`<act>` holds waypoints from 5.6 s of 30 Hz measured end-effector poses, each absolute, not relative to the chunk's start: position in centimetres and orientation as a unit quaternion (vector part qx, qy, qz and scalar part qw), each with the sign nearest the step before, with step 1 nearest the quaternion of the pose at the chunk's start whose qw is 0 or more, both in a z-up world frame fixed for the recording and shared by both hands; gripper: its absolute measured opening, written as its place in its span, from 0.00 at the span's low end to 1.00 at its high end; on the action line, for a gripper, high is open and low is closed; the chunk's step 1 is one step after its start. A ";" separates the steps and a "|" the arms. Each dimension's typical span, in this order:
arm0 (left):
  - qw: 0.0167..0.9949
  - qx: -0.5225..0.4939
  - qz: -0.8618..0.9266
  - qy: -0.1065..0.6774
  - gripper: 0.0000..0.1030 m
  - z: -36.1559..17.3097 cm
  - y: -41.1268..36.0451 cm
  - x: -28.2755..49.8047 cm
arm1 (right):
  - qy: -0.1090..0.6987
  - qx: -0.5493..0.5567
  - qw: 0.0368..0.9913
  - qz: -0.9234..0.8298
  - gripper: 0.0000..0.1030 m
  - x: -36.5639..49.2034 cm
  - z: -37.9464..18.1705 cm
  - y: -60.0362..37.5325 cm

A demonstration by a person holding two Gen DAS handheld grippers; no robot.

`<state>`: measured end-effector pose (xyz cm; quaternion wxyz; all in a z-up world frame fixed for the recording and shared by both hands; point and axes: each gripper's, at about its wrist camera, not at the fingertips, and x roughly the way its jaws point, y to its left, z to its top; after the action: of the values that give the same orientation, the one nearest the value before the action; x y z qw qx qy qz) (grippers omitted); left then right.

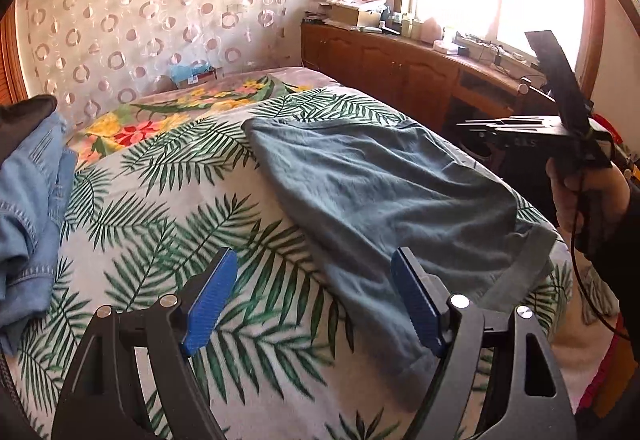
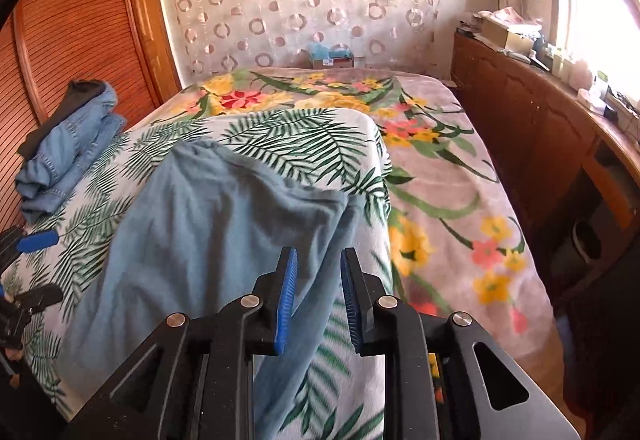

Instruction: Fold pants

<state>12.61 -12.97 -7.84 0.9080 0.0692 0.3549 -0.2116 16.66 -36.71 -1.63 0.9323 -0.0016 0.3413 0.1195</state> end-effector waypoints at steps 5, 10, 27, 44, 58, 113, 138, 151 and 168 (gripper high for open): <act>0.905 0.053 -0.219 0.362 0.84 -8.1 -13.6 14.7 | 0.348 0.010 0.929 0.127 0.23 20.0 -2.2 -35.7; 0.904 0.044 -0.219 0.364 0.88 -8.0 -14.0 16.1 | 0.360 0.002 0.924 0.127 0.23 22.0 -2.7 -35.2; 0.892 0.074 -0.214 0.391 0.88 -9.7 -15.5 16.5 | 0.365 -0.025 0.924 0.110 0.02 23.9 -2.6 -35.2; 0.890 0.093 -0.228 0.384 0.88 -8.5 -15.2 13.5 | 0.350 -0.023 0.930 0.106 0.15 16.5 -0.5 -35.8; 0.883 0.112 -0.253 0.379 0.88 -7.8 -15.1 9.4 | 0.362 0.001 0.925 0.118 0.20 2.8 -1.8 -37.1; 0.864 0.084 -0.273 0.414 0.73 -10.2 -14.6 8.2 | 0.365 0.007 0.924 0.112 0.23 0.3 -0.9 -35.7; 0.847 0.068 -0.308 0.427 0.40 -10.3 -14.4 7.1 | 0.377 0.037 0.918 0.115 0.23 1.2 -4.1 -36.0; 0.847 0.063 -0.313 0.426 0.36 -10.3 -14.4 7.0 | 0.380 0.043 0.917 0.114 0.27 1.5 -4.3 -36.0; 0.849 0.063 -0.315 0.420 0.27 -10.2 -14.7 6.8 | 0.379 0.036 0.917 0.117 0.15 1.3 -4.2 -35.4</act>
<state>6.83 -14.71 -10.21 0.8487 0.0628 0.4203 -0.3148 1.30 -35.41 -4.20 0.9174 0.0356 0.3788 0.1169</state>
